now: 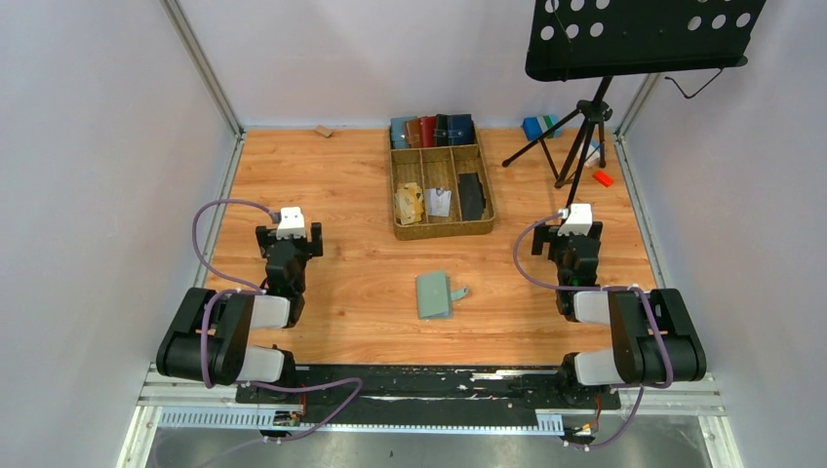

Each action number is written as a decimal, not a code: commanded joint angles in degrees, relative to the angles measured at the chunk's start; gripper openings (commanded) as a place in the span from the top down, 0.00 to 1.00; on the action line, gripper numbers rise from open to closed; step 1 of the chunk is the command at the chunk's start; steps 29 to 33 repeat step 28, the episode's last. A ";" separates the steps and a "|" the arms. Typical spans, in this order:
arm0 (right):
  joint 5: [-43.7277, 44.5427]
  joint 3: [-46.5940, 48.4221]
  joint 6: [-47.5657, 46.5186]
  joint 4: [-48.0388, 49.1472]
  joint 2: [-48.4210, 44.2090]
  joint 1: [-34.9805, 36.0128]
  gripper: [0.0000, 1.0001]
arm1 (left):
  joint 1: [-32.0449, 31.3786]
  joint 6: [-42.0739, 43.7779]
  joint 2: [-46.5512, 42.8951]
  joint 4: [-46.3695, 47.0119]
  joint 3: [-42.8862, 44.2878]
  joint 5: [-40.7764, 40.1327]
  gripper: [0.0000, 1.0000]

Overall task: Take the credit cards out of the card holder
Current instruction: Reset both arms

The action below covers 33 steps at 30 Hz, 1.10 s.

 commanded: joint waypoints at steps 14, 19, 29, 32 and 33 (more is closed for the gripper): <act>-1.74 0.19 0.18 5.06 -0.51 -0.16 0.00 | 0.32 0.69 0.05 3.55 0.03 3.22 0.00; -1.76 0.21 0.17 5.05 -0.51 -0.15 0.00 | 0.32 0.69 0.05 3.96 -0.20 3.06 0.00; -1.74 0.15 0.15 5.06 -0.51 -0.13 0.00 | 0.50 0.64 0.13 3.72 0.04 3.40 0.00; -1.74 0.15 0.15 5.06 -0.51 -0.13 0.00 | 0.50 0.64 0.13 3.72 0.04 3.40 0.00; -1.74 0.15 0.15 5.06 -0.51 -0.13 0.00 | 0.50 0.64 0.13 3.72 0.04 3.40 0.00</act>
